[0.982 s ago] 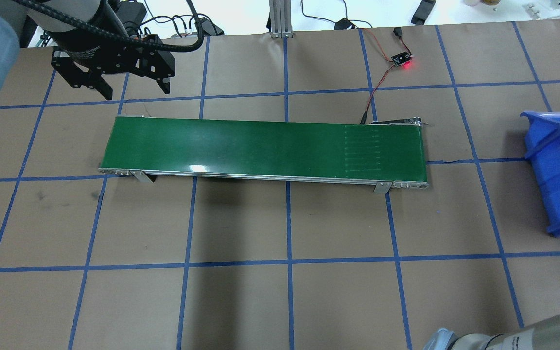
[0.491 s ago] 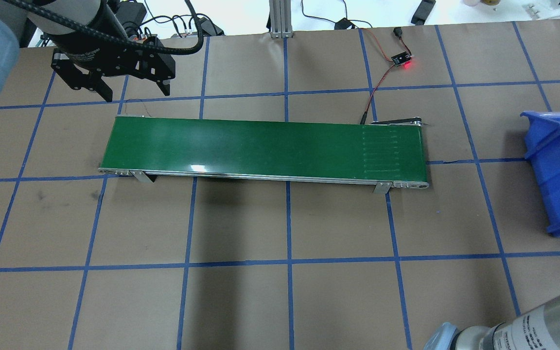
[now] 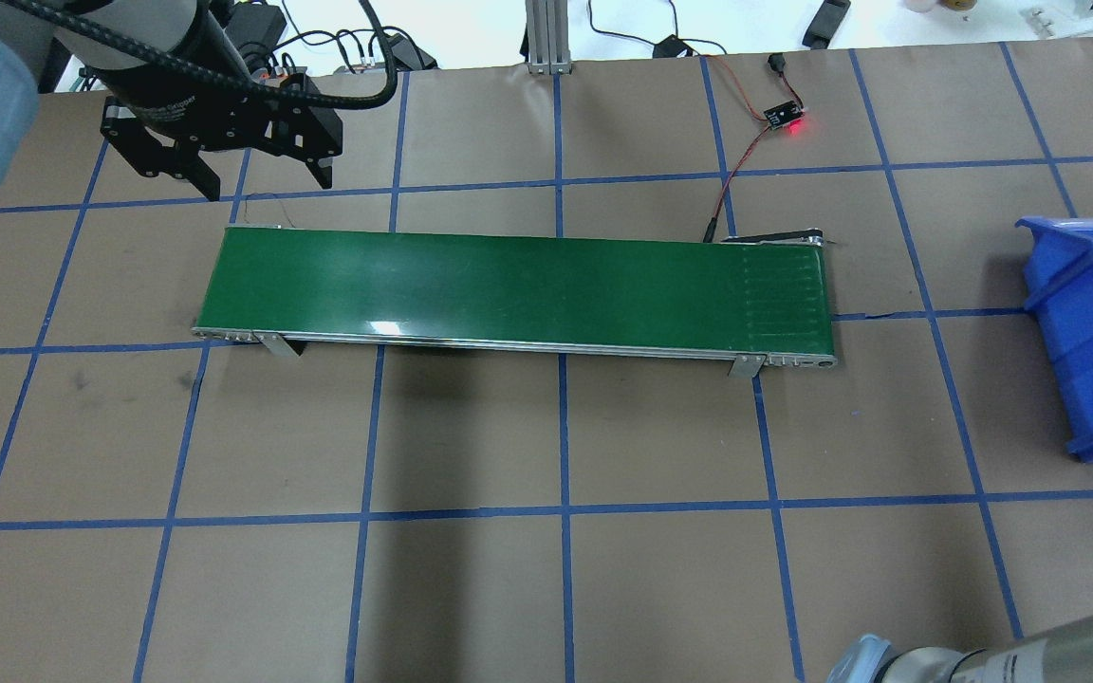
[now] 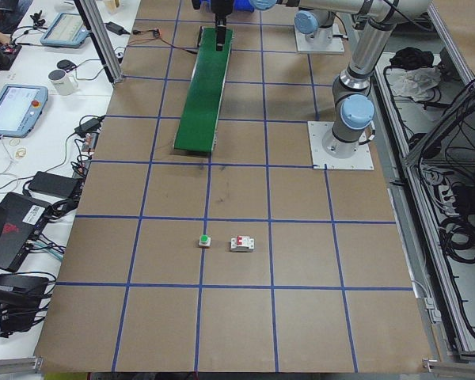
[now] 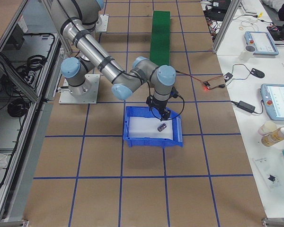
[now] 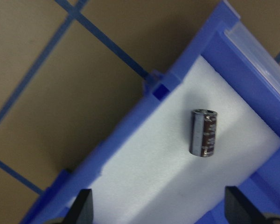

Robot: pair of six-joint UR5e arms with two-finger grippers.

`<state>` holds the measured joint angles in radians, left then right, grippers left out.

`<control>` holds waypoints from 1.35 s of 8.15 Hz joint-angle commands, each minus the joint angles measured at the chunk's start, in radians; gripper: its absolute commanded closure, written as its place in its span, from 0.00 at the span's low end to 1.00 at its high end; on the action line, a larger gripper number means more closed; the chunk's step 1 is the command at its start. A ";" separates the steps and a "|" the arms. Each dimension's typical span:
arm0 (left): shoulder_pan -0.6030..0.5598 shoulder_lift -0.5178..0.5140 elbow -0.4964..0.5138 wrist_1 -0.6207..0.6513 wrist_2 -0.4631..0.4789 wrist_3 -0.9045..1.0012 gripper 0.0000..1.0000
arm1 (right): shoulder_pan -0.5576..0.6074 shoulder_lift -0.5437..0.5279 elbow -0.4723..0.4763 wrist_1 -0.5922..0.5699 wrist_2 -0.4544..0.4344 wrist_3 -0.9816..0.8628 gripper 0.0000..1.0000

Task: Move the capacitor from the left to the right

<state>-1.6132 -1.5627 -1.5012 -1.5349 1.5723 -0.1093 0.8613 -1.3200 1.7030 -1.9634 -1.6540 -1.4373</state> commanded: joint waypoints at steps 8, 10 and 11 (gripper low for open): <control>0.001 0.001 0.004 0.002 0.000 0.000 0.00 | 0.689 -0.308 -0.210 0.641 0.127 1.274 0.00; 0.003 0.003 0.003 0.002 0.000 0.000 0.00 | 0.743 -0.308 -0.198 0.637 0.129 1.357 0.00; 0.003 0.001 0.001 0.001 0.000 0.000 0.00 | 0.746 -0.303 -0.197 0.637 0.131 1.365 0.00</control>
<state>-1.6114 -1.5611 -1.4988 -1.5331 1.5723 -0.1089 1.5770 -1.6269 1.5010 -1.3256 -1.5289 -0.1306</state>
